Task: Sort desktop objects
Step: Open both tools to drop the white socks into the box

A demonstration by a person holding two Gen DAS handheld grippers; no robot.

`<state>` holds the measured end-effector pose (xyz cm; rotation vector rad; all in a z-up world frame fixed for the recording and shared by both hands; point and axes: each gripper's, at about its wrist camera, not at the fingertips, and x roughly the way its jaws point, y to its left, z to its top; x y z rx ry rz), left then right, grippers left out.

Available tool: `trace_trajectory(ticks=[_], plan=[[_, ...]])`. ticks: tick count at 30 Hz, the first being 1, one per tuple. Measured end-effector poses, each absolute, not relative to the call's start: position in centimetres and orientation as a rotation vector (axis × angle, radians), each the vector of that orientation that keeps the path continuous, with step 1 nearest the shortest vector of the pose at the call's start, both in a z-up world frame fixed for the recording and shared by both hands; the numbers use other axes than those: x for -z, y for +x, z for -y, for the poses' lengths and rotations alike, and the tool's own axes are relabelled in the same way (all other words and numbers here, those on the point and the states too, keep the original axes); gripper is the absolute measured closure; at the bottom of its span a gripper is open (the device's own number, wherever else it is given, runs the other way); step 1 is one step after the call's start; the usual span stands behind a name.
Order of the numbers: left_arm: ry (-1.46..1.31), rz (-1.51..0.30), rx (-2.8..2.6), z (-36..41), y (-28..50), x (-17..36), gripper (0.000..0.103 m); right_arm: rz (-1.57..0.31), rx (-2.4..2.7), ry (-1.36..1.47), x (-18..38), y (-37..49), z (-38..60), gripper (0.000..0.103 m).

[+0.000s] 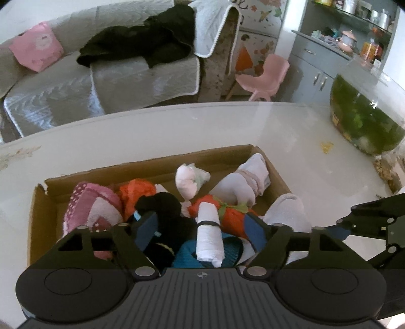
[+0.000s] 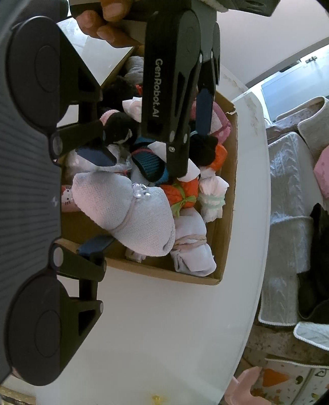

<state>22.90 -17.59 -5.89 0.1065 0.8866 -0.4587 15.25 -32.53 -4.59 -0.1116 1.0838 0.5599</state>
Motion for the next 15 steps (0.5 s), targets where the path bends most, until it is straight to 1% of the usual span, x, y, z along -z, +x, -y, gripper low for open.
trace_trajectory(ticks=[11,15], plan=[[0.124,-0.855,0.418,17.0,21.5,5.3,0.015,-1.066,-0.549,-0.110,3.9,14.8,32.7,0.038],[0.138,-0.840,0.404,16.6,20.7,4.9,0.014,-1.056,-0.546,-0.111,3.5,14.7,32.9,0.038]])
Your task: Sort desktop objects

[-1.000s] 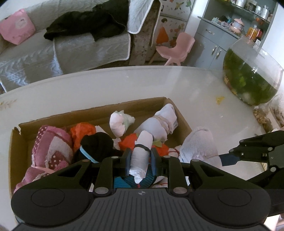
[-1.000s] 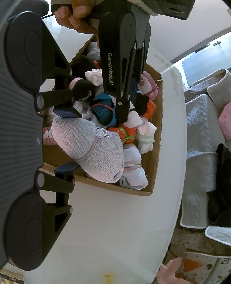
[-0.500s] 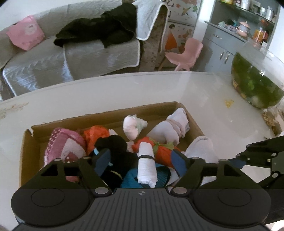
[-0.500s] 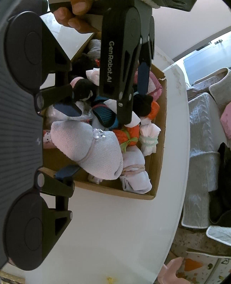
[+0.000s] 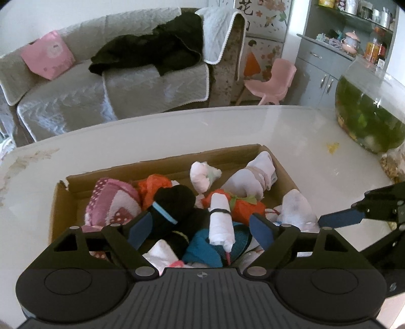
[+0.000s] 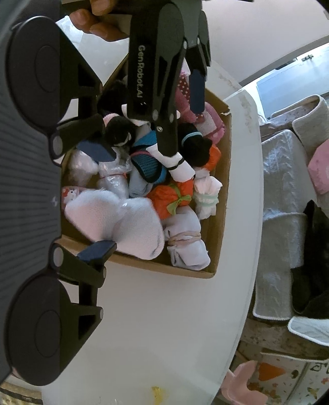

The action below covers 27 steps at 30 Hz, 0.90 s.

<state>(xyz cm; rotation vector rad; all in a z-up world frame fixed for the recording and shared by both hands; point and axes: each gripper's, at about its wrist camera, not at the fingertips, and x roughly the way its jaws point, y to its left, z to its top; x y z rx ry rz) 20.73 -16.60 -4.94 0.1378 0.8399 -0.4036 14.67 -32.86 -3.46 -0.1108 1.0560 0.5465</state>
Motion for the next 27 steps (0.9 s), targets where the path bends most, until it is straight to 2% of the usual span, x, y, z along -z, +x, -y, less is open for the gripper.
trace_trajectory(ticks=[2,17,22,24,27], plan=[[0.128,-0.832,0.401,16.3,20.3,4.8,0.008,-1.056,-0.547,-0.109,3.4,14.6,32.8,0.038],[0.168,-0.756,0.366,14.4,15.9,2.8,0.008,-1.017,-0.556,-0.059,2.2,11.7,33.4,0.037],[0.168,-0.721,0.336,13.3,13.5,1.7,0.006,-0.980,-0.566,-0.019,1.4,9.3,33.7,0.032],[0.183,-0.694,0.314,13.0,12.3,0.9,0.000,-0.966,-0.569,-0.010,1.1,8.4,33.8,0.030],[0.210,-0.655,0.271,12.7,10.5,-0.2,0.000,-0.948,-0.566,0.009,0.5,7.2,33.9,0.028]])
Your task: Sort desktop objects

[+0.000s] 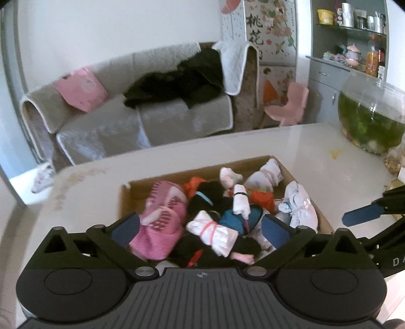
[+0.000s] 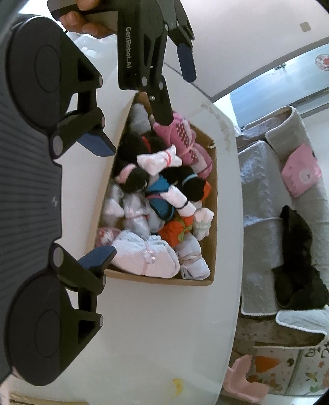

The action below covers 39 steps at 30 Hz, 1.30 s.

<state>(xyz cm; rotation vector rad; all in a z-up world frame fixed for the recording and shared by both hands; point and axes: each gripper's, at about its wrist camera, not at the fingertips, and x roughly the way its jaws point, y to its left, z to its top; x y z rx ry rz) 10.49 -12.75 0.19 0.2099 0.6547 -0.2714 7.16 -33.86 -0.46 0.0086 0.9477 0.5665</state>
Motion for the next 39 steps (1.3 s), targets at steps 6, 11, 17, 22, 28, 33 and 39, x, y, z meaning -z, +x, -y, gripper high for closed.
trace_trajectory(ticks=[6,11,17,22,28,33,39], plan=[[0.188,-0.638,0.248,12.0,7.5,-1.7,0.000,-0.907,-0.580,0.037,-0.7,5.2,33.8,0.025],[0.126,-0.582,0.217,11.2,4.5,-3.2,0.000,-0.870,-0.600,0.054,-1.4,3.8,34.0,0.024],[-0.123,-0.585,0.333,8.1,2.5,-4.4,0.000,-0.841,-0.553,0.033,-2.2,3.0,34.0,0.020],[0.103,-0.550,0.189,9.2,0.8,-4.6,0.000,-0.785,-0.503,0.017,-2.8,2.3,33.2,0.003],[0.101,-0.541,0.186,9.6,-0.2,-5.2,0.000,-0.789,-0.483,0.040,-2.4,2.1,32.6,0.003],[0.146,-0.535,0.143,9.8,-0.8,-4.5,0.000,-0.783,-0.452,0.011,-2.1,1.8,32.3,0.002],[0.105,-0.558,0.152,9.3,-1.0,-3.9,0.000,-0.792,-0.460,0.016,-1.8,1.4,32.3,0.003]])
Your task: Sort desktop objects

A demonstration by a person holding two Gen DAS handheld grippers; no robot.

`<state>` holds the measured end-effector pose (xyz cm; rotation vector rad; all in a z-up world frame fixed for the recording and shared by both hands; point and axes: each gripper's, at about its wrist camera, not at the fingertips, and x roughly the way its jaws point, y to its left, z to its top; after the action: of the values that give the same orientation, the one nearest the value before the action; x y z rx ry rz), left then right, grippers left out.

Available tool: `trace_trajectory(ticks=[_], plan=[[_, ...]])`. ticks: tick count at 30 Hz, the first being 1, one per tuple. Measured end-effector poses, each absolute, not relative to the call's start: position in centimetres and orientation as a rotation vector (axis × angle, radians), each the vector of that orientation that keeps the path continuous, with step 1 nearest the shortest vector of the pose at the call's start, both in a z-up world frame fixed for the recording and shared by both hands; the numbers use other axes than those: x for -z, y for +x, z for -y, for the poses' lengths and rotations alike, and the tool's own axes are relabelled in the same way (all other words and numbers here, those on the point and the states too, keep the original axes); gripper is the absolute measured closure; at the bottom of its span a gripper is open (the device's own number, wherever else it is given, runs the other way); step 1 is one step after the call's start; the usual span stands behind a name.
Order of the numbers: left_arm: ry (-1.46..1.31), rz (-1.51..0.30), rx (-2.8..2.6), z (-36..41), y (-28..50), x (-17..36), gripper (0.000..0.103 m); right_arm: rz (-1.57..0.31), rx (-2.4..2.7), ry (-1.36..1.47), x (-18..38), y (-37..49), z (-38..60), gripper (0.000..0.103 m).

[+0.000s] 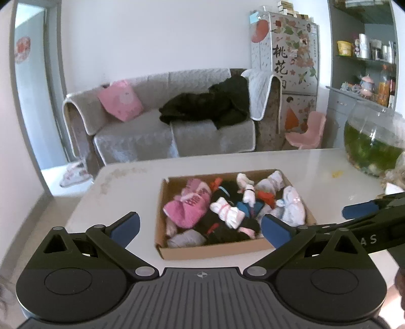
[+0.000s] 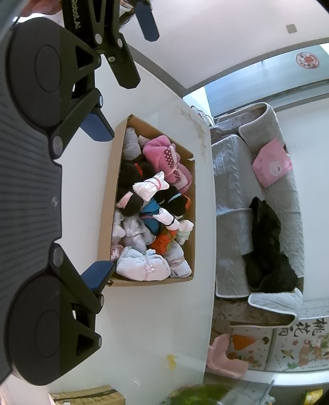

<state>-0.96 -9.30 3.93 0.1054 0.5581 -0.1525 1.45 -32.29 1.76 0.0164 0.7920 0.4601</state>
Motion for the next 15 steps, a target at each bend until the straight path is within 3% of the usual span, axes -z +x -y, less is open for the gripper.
trace_trajectory(ticks=[15], plan=[[0.075,-0.608,0.088,9.65,-1.43,-4.37,0.000,-0.786,-0.461,0.030,-1.93,0.86,31.92,0.002]])
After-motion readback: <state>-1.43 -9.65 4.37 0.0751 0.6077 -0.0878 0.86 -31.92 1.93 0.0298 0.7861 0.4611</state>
